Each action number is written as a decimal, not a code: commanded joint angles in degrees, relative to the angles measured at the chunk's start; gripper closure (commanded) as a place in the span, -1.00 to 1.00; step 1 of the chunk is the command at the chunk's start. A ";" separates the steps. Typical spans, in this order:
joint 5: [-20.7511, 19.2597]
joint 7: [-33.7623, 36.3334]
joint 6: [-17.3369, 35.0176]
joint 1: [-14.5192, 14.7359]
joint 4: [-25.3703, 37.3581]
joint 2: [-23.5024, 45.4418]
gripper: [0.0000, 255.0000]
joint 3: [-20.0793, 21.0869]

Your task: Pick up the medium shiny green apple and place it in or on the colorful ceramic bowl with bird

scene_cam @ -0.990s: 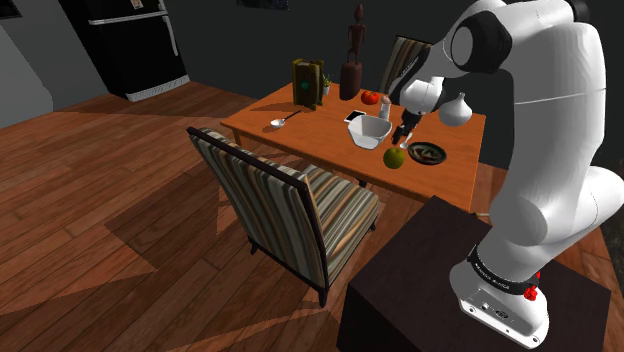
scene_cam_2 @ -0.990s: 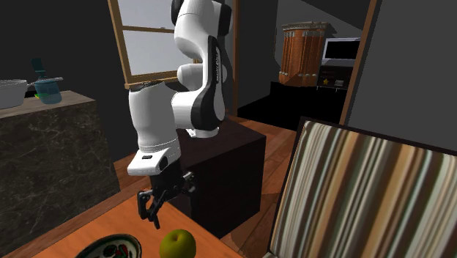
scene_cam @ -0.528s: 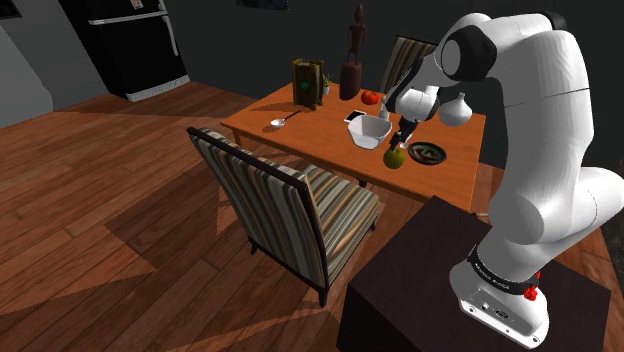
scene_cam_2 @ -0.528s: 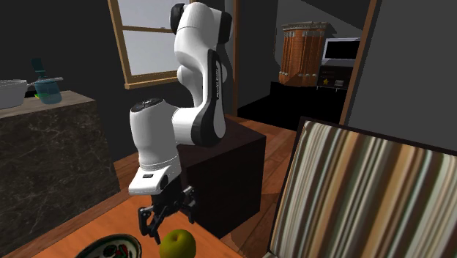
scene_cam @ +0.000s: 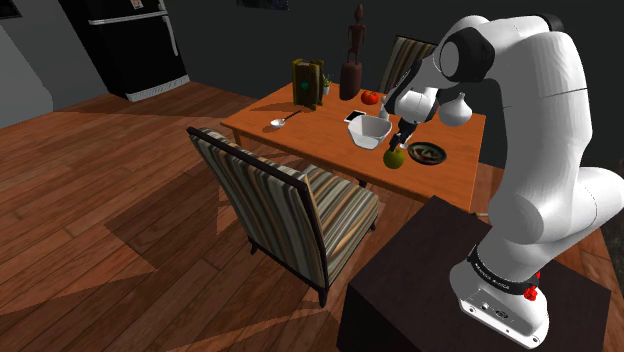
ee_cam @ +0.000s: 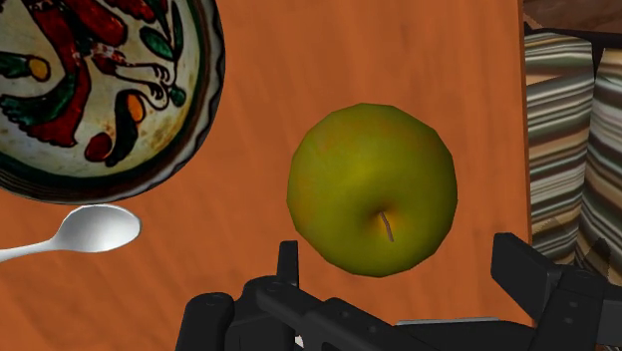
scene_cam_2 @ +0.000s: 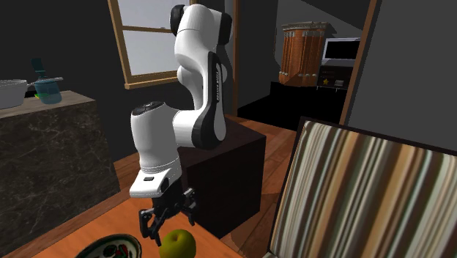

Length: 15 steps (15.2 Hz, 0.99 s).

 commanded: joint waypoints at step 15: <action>-1.66 1.47 -2.22 1.15 -0.87 -3.07 1.00 -1.58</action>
